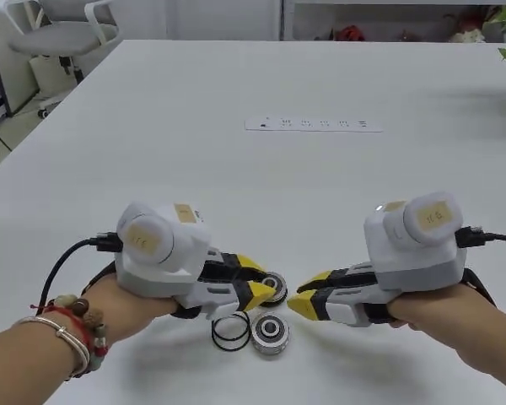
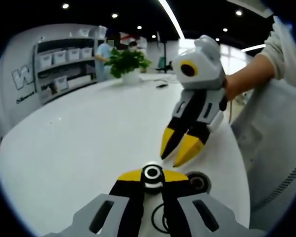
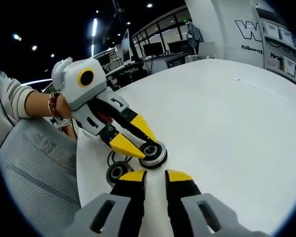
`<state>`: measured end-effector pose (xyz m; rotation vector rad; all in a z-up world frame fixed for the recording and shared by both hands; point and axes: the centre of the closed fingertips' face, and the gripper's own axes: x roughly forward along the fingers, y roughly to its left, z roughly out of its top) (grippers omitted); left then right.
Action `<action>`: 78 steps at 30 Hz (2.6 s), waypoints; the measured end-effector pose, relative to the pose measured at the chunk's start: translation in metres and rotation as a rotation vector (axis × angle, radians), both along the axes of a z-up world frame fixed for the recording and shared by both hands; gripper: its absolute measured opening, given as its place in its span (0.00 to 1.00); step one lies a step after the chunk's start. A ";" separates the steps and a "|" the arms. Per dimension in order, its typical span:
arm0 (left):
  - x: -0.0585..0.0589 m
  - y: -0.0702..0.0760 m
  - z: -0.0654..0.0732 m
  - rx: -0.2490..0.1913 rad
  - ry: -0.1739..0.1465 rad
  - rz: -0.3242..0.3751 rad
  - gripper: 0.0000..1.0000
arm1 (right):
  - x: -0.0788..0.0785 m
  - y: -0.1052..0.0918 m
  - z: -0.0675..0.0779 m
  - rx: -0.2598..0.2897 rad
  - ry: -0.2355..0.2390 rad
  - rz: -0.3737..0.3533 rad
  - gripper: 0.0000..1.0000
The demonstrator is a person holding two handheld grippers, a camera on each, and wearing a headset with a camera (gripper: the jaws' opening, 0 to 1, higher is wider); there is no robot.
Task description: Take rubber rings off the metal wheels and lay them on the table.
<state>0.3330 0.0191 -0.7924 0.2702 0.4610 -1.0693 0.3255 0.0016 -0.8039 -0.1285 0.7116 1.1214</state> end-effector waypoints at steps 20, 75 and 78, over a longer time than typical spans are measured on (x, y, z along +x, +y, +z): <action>-0.005 -0.008 -0.001 -0.009 0.002 -0.030 0.14 | -0.004 0.007 -0.004 -0.016 -0.044 0.038 0.19; -0.007 -0.010 0.001 0.016 -0.040 -0.032 0.14 | 0.008 -0.003 0.007 0.113 0.157 -0.162 0.00; -0.008 -0.011 0.001 0.018 -0.041 -0.033 0.14 | 0.008 -0.002 0.007 0.111 0.155 -0.160 0.00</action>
